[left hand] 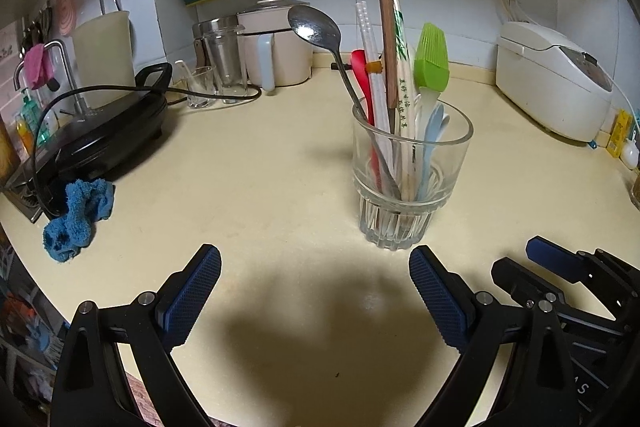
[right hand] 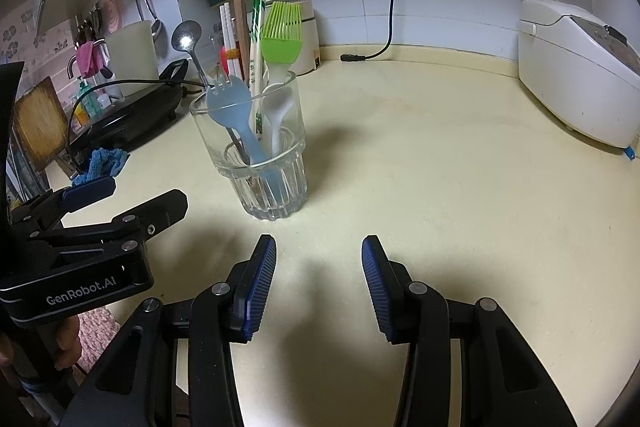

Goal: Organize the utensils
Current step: 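Set the tumbler down on the counter and open the left tool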

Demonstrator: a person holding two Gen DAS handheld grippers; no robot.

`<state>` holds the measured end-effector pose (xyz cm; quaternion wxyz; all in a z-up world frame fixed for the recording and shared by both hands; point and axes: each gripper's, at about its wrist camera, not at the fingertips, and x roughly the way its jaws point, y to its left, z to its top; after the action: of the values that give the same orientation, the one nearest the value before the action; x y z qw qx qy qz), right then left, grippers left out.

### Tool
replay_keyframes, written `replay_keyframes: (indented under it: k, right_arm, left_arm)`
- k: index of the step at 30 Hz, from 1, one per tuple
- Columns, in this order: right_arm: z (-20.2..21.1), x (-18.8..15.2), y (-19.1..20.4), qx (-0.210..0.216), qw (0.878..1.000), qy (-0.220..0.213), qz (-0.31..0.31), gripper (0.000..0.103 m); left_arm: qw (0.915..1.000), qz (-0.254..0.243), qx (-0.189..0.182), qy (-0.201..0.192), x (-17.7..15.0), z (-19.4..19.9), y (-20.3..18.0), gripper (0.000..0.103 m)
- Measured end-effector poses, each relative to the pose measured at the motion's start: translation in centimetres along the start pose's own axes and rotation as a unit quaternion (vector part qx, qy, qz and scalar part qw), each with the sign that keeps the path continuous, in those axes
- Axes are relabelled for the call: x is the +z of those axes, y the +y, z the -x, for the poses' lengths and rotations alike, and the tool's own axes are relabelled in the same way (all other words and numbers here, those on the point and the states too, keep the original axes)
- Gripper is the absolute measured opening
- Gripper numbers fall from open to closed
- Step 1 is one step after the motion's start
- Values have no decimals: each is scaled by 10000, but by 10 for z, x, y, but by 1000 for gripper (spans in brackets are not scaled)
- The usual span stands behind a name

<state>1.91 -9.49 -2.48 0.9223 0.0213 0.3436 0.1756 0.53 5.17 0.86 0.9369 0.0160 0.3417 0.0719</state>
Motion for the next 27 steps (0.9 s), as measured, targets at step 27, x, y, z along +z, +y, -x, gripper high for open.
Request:
replay_keyframes:
  k: [27]
  right_arm:
    - [-5, -2, 3, -27, 9999, 85, 76, 45]
  left_arm:
    - [9999, 84, -62, -79, -3, -4, 4, 95]
